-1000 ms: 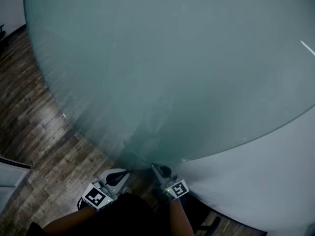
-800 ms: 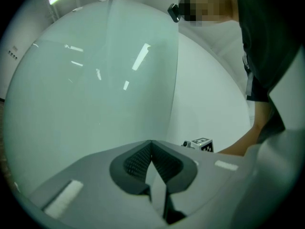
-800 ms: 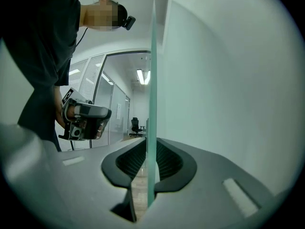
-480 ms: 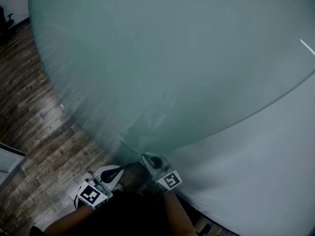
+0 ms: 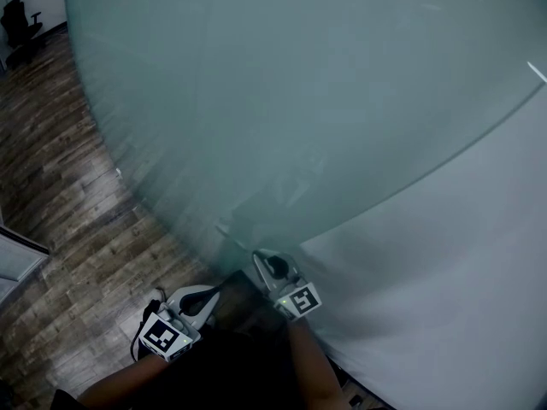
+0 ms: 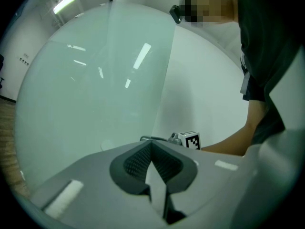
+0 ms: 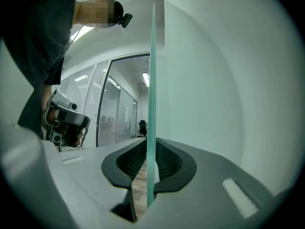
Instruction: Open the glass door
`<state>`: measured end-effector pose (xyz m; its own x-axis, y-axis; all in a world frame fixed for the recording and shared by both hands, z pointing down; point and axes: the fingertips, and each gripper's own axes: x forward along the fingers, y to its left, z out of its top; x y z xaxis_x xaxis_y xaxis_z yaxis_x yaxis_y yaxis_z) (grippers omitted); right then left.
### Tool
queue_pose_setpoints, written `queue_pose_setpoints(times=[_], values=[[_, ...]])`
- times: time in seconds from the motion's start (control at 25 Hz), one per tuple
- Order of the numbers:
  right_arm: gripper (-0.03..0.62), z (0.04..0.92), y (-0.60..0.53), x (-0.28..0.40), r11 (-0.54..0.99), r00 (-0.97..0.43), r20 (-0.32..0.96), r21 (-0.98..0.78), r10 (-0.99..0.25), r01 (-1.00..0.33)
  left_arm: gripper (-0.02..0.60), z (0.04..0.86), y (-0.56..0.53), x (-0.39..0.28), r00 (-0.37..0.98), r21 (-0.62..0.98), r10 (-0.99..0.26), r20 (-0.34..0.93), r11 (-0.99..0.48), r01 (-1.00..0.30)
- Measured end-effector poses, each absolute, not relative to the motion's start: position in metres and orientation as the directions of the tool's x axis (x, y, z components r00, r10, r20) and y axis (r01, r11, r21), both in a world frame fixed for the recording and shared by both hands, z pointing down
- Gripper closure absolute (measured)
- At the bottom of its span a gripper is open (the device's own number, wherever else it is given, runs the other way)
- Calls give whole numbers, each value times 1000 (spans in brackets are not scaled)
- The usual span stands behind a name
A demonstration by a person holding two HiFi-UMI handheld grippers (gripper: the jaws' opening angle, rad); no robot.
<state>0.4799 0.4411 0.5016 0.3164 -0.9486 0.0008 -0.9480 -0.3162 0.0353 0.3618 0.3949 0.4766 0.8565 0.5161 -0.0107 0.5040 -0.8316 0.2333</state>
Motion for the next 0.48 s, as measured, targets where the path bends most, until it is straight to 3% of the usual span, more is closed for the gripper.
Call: queue_pose_setpoints(times=[0.48], values=[[543, 498, 438, 484, -270, 272, 13, 59, -962, -961, 581, 474, 403, 364, 872, 217, 489, -15, -850, 480]])
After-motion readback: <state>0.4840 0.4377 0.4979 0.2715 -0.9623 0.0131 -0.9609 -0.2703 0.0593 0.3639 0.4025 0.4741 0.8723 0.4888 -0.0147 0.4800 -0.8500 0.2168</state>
